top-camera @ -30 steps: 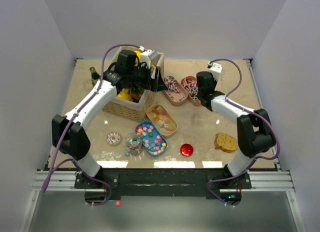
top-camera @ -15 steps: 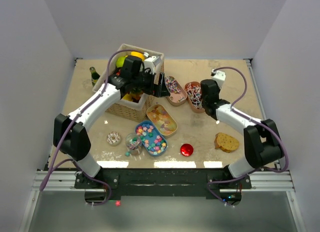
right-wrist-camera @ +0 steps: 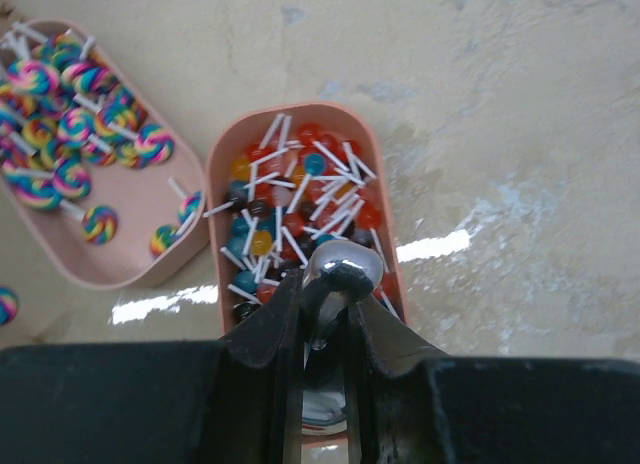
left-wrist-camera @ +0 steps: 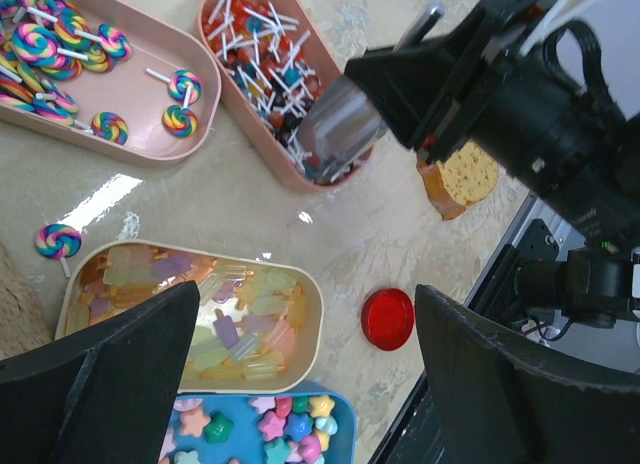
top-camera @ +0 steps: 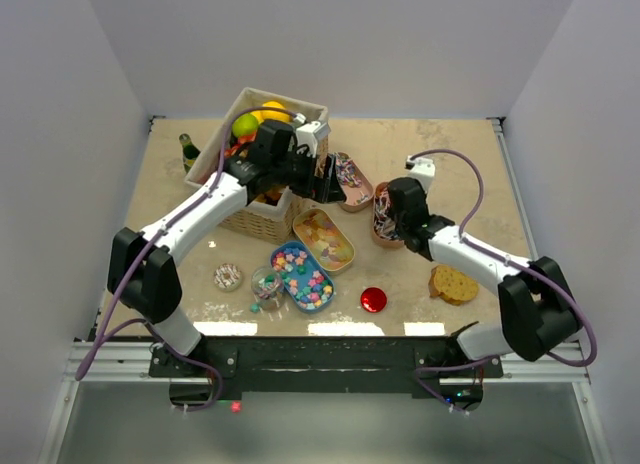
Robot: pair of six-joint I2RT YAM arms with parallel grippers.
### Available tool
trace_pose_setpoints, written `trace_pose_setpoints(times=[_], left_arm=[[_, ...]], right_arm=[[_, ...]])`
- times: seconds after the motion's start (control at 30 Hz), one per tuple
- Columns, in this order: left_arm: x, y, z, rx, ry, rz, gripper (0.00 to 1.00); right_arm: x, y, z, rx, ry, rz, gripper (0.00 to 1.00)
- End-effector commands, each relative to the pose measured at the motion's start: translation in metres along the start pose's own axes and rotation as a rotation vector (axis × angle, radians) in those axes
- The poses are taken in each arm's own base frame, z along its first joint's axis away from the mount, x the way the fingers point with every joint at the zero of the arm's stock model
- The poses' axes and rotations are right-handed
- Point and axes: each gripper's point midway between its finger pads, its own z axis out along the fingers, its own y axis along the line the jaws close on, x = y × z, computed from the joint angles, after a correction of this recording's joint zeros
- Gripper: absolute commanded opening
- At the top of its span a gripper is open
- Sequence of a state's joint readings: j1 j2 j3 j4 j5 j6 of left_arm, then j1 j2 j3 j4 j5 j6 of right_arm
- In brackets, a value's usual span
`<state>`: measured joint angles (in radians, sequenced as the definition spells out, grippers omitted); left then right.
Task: Pack the candies
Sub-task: Move the storage box to the center of the board, then scoop the fake candies from the storage box.
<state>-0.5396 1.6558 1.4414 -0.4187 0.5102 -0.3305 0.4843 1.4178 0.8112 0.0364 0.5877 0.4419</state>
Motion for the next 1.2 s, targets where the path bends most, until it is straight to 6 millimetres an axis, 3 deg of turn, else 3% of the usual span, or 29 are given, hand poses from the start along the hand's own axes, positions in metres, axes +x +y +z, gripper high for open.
trace_pose_setpoints(times=[0.0, 0.13, 0.23, 0.43, 0.6, 0.7, 0.93, 1.17], left_arm=[[-0.011, -0.007, 0.003, 0.008, -0.044, 0.016, 0.93], [0.005, 0.0, 0.021, -0.002, 0.012, -0.021, 0.93], [0.017, 0.0, 0.036, -0.008, 0.062, -0.036, 0.92], [0.028, 0.004, 0.063, -0.035, 0.104, -0.028, 0.88], [0.02, 0.011, 0.078, -0.096, 0.075, 0.004, 0.81], [0.015, 0.015, 0.087, -0.113, 0.05, 0.016, 0.76], [0.014, 0.028, 0.112, -0.141, 0.045, 0.018, 0.65], [0.026, 0.031, 0.134, -0.131, 0.086, 0.025, 0.6]], right_arm=[[0.07, 0.002, -0.025, -0.03, 0.203, -0.073, 0.0], [0.074, 0.0, -0.034, -0.036, 0.207, -0.04, 0.0], [0.064, -0.007, -0.034, 0.001, 0.172, -0.052, 0.0], [0.003, -0.006, -0.031, 0.05, 0.016, -0.063, 0.0], [-0.051, -0.004, -0.021, 0.031, -0.095, -0.041, 0.0], [-0.07, 0.001, -0.01, -0.008, -0.15, -0.088, 0.0], [-0.086, 0.037, 0.008, -0.216, -0.24, -0.192, 0.0], [-0.101, 0.049, 0.008, -0.342, -0.311, -0.258, 0.0]])
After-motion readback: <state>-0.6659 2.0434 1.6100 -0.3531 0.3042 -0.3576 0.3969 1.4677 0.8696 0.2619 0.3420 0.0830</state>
